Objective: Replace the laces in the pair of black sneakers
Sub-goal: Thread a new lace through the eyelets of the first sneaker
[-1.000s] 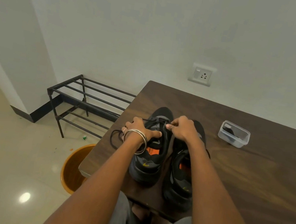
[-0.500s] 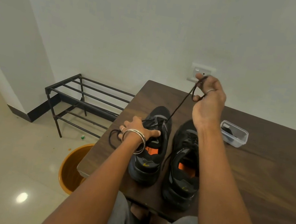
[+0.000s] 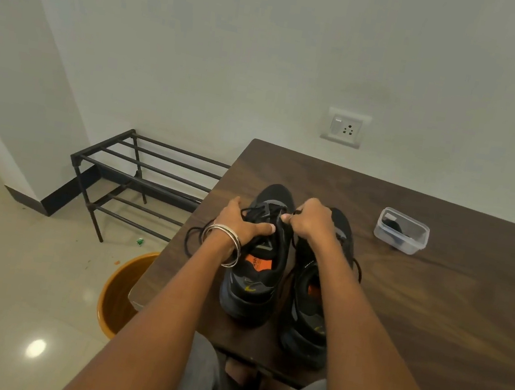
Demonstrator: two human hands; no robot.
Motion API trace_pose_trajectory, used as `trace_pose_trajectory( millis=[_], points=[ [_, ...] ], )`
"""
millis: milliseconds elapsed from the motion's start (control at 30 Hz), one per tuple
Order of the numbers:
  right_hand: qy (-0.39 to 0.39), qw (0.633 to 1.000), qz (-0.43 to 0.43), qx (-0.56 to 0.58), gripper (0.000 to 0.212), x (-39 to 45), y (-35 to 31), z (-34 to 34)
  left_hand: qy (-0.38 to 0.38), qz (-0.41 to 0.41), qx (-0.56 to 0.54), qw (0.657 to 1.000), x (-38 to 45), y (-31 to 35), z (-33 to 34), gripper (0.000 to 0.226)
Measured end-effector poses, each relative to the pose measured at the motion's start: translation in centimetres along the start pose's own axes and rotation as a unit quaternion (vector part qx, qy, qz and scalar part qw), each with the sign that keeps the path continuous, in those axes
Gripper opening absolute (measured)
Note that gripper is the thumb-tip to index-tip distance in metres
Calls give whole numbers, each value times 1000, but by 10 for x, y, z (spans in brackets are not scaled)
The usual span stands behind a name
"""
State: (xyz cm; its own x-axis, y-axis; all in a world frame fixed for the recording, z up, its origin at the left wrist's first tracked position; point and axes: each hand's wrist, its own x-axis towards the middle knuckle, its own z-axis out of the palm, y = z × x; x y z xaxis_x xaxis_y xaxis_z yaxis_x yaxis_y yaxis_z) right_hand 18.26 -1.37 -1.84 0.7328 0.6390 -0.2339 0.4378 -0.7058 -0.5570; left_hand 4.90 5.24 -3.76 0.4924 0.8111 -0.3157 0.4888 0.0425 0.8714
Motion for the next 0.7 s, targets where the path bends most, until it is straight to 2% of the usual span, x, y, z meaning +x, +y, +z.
trace_pose_trajectory(
  millis=[67,167,233,333,400,467,533,567,633,667,700],
  points=[
    [27,999,5,17,28,-1,-3,-1,-2,0,8,1000,0,-2,1,109],
    [60,987,-14,145,21,-8,-10,-15,3,7,27,1000,0,-2,2,108],
    [80,959,-41,268,15,-15,-16,-28,7,7,33,999,2,-2,3,107],
    [82,889,-72,445,23,-22,-22,-42,18,13,61,998,0,-1,5,105],
    [74,861,-73,498,24,-24,-22,-45,26,13,74,997,-2,-1,6,102],
    [62,856,-55,510,24,-24,-19,-45,30,13,85,996,-3,0,6,97],
    [67,890,-33,450,24,-21,-14,-47,36,13,105,994,-5,1,8,84],
    [73,927,-28,367,26,-18,-12,-48,39,16,117,992,-5,2,6,77],
    [70,989,-14,126,46,-15,-6,-52,34,20,129,991,-7,4,4,69],
    [58,998,-1,27,55,-18,-6,-55,35,22,131,990,-8,5,2,69],
    [45,999,3,-22,59,-22,-8,-57,38,31,140,989,-7,6,0,71]
  ],
)
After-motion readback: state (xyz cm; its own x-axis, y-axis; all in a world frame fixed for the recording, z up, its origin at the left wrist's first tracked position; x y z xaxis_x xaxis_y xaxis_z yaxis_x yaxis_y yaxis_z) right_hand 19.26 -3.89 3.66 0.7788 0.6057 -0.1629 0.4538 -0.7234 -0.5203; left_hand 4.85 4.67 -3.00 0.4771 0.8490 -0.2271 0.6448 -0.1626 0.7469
